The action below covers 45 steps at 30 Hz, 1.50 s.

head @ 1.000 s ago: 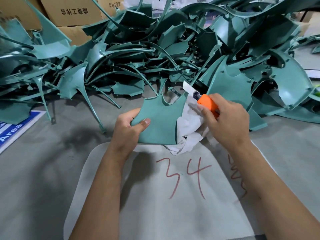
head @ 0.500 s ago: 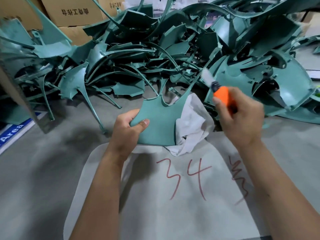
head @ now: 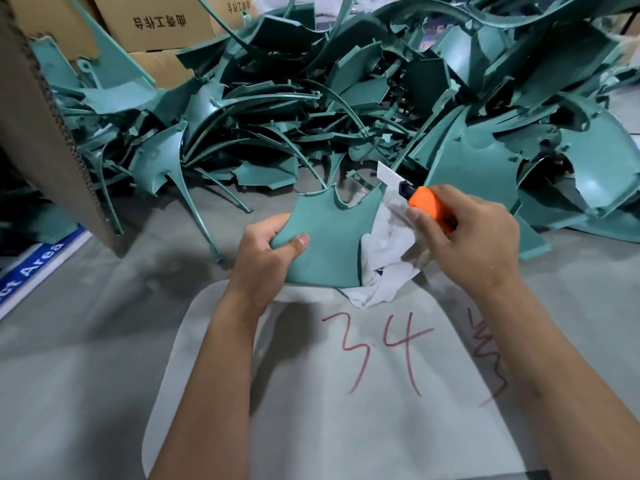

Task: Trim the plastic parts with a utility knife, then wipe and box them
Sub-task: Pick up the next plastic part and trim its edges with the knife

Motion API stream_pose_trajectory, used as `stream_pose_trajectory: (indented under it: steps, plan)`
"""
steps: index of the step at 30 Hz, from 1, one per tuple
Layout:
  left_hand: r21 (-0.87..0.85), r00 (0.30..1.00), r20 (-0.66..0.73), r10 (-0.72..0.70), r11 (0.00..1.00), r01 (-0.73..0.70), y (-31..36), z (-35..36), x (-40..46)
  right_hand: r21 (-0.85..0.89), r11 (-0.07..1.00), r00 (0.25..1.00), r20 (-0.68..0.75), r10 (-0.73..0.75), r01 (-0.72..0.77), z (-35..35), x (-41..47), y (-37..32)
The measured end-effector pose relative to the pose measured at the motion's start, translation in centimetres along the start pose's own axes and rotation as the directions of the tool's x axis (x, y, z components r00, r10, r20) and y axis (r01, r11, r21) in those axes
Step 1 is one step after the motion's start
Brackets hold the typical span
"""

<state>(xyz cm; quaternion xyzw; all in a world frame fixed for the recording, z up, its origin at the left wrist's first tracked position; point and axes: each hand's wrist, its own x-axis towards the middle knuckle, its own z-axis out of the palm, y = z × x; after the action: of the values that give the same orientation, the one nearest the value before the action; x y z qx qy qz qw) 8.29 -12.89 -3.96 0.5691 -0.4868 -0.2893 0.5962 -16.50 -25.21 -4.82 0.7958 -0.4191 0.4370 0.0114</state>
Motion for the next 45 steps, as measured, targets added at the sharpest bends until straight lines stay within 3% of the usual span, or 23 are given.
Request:
stream_pose_trajectory:
  steps: [3, 5, 12, 17, 21, 25, 32, 39, 45]
  plan:
    - [0.001, 1.000, -0.007, -0.013, 1.000, 0.013, -0.1, -0.1, 0.0, 0.004, 1.000, 0.998, -0.067, 0.020, -0.020, 0.0, 0.1, -0.4]
    - [0.014, 1.000, -0.016, -0.023, 1.000, 0.023, -0.1, -0.2, 0.1, 0.043, 0.992, 0.981, -0.148, 0.123, -0.117, -0.3, 0.3, 0.2]
    - [0.052, 0.999, -0.016, -0.034, 0.998, 0.034, -0.2, -0.1, 0.2, -0.046, 0.966, 0.935, -0.266, 0.234, -0.255, -0.9, 0.4, 0.3]
    - [0.058, 0.999, -0.027, -0.031, 0.998, 0.033, -0.1, 0.0, 0.1, 0.020, 0.980, 0.937, -0.290, 0.193, -0.196, -0.6, 0.1, -0.4]
    - [0.067, 0.999, -0.030, -0.038, 0.997, 0.040, 0.0, -0.1, 0.1, 0.041, 0.999, 0.995, -0.100, -0.004, 0.008, -0.2, -0.1, -0.8]
    - [0.057, 0.998, -0.024, -0.051, 0.997, 0.052, 0.0, -0.1, 0.0, -0.003, 1.000, 1.000, 0.001, 0.005, -0.005, 0.4, -0.1, -0.8]
    - [0.036, 0.999, -0.001, -0.050, 0.998, 0.050, -0.4, -0.2, 0.2, -0.011, 0.987, 0.968, -0.196, 0.155, -0.160, -0.6, 0.2, 1.0]
    - [-0.038, 1.000, 0.007, -0.018, 0.999, 0.018, -0.1, -0.1, 0.1, 0.048, 0.993, 0.921, -0.371, 0.117, -0.107, -0.4, 0.1, 0.6]
    - [0.029, 0.999, -0.025, -0.025, 0.999, 0.026, -0.2, -0.1, 0.1, 0.169, 0.986, 0.905, -0.417, 0.078, -0.007, -0.9, 0.2, 0.2]
